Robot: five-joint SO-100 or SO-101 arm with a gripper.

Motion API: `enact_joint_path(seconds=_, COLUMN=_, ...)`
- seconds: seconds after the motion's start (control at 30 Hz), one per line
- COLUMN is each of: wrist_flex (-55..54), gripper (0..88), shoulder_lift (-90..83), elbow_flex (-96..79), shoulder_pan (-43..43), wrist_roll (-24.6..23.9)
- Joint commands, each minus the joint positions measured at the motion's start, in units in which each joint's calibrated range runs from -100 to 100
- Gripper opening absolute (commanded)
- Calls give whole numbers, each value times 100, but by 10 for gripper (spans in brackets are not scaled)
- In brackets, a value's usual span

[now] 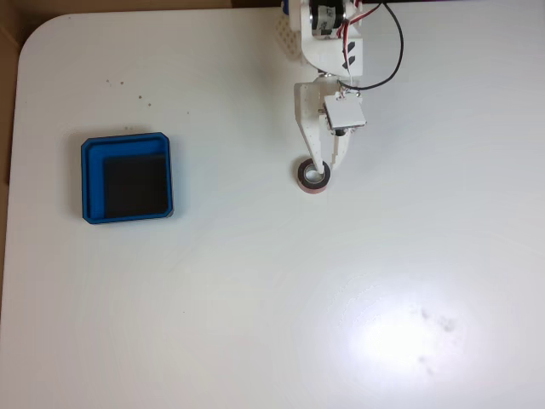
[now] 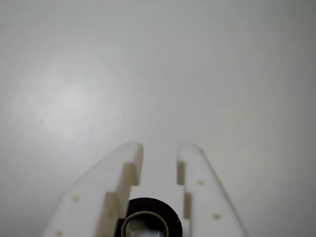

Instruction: Pick the red roll and drop it in the blue box

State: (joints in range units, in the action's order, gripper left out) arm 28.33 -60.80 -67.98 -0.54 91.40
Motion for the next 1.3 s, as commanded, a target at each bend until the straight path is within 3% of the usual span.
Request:
enact_joint_path(seconds=0.0, wrist_flex=724, gripper=7, shoulder_lift=126, elbow_flex=617, shoulder_pan=40, wrist_roll=-16)
enact_joint_path(seconds=0.3, wrist_flex=2630, gripper=7, shoulder_lift=678, elbow_flex=1731, shoulder_pan=40, wrist_roll=36)
enact_joint_path(seconds=0.93, wrist_flex=3009, gripper=12, shoulder_lift=3153, elbow_flex=3079, shoulder_pan=50, wrist_roll=36)
enact_joint_path(seconds=1.27, wrist_flex=3496, gripper=192, shoulder_lift=3463, elbow_flex=3285, shoulder_pan=50, wrist_roll=45)
